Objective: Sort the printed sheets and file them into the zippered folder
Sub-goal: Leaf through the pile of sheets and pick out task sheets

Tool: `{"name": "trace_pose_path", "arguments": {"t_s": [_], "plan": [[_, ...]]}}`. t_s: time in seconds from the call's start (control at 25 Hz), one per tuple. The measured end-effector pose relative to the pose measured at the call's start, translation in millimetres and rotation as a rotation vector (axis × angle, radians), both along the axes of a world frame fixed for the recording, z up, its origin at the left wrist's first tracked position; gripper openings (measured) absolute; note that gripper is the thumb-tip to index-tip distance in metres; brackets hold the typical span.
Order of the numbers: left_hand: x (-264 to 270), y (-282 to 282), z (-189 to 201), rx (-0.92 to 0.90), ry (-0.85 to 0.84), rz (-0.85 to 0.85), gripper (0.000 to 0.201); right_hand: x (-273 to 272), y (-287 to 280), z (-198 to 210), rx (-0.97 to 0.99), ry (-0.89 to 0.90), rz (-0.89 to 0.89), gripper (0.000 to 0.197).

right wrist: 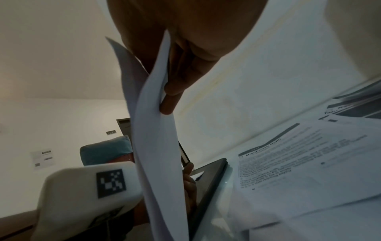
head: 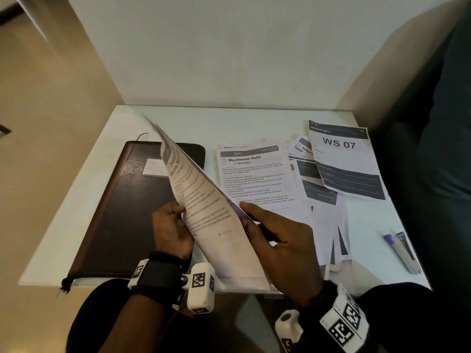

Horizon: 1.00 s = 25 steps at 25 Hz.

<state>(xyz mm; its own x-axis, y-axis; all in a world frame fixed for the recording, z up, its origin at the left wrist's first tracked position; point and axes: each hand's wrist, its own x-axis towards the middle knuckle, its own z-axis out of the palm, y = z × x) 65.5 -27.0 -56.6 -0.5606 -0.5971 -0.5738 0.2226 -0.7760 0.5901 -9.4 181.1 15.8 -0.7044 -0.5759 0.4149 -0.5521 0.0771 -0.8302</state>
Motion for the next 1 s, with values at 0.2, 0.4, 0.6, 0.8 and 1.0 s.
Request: {"name": "trace_pose_path", "arguments": {"t_s": [0.2, 0.4, 0.6, 0.8, 1.0], "plan": [[-1, 1, -2, -0.156, -0.094, -0.100, 0.026, -9, 0, 10, -0.001, -0.061, 0.049, 0.043], [-5, 1, 1, -0.281, -0.107, -0.043, 0.027, -13, 5, 4, 0.136, -0.246, 0.063, 0.023], [-9, 9, 11, -0.409, -0.077, 0.060, 0.026, -17, 9, 4, 0.156, -0.327, 0.150, 0.025], [-4, 21, 35, -0.680, 0.089, 0.063, 0.025, -20, 8, -17, 0.152, -0.278, -0.005, 0.047], [-8, 29, 19, -0.744, -0.043, -0.086, 0.044, -27, 7, -33, 0.191, -0.413, -0.018, 0.040]]}}
